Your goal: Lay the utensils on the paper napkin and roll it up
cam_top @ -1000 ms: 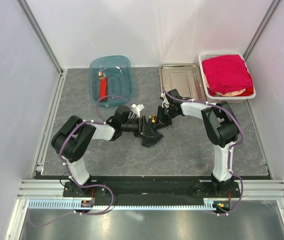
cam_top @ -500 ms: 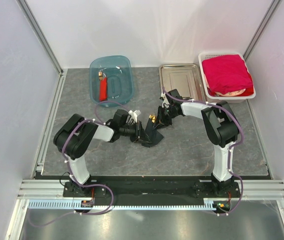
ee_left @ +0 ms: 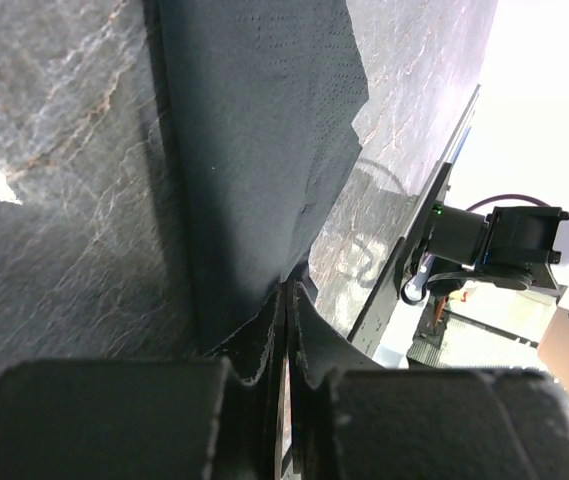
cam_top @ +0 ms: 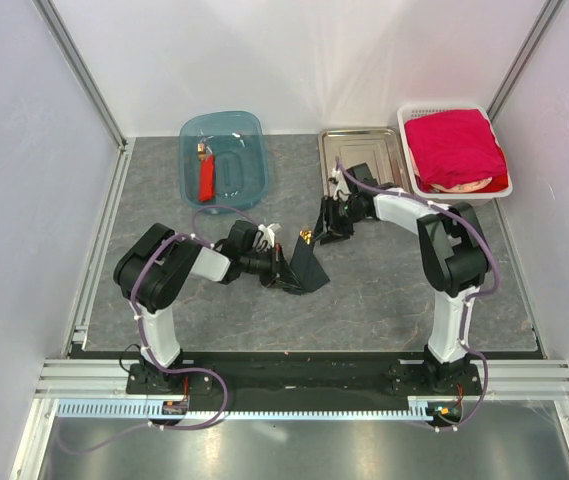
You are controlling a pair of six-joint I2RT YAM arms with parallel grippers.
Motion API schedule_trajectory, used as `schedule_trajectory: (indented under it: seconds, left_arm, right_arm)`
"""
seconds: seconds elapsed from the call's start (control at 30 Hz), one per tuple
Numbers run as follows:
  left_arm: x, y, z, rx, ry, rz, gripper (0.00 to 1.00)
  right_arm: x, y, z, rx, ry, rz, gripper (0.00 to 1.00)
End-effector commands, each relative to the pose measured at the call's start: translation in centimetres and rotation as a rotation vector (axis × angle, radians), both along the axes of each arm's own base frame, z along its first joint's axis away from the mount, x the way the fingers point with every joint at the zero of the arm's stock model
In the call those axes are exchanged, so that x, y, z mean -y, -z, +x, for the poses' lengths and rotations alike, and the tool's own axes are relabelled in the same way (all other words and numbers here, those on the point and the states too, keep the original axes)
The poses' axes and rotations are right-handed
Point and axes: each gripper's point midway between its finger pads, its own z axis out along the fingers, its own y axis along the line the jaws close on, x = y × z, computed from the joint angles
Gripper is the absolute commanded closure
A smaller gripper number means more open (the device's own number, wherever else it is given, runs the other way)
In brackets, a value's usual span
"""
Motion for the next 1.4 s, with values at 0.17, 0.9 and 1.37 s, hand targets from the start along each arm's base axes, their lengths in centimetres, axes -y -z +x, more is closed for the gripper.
schedule_trajectory:
  seconds: [0.17,0.9,1.37]
  left_arm:
    - [-1.3,4.0,0.2,-0.052,-0.057,0.118,0.96]
    - [0.3,-5.3,0.1,0.181,0.051,-0.138,0.8]
    - [-0.8,1.2,-1.4,-0.029,-0.002,-0.054,0.92]
  right_arm:
    - [-2.7,-8.1,-1.5,0.141,-0.071,0.237,0.58]
    - [-1.7,6.9,-7.7,-0.109,-0.098,0.134,0.75]
    - [-0.5,7.7,-7.0,-0.039,-0.178,0.008,0.91]
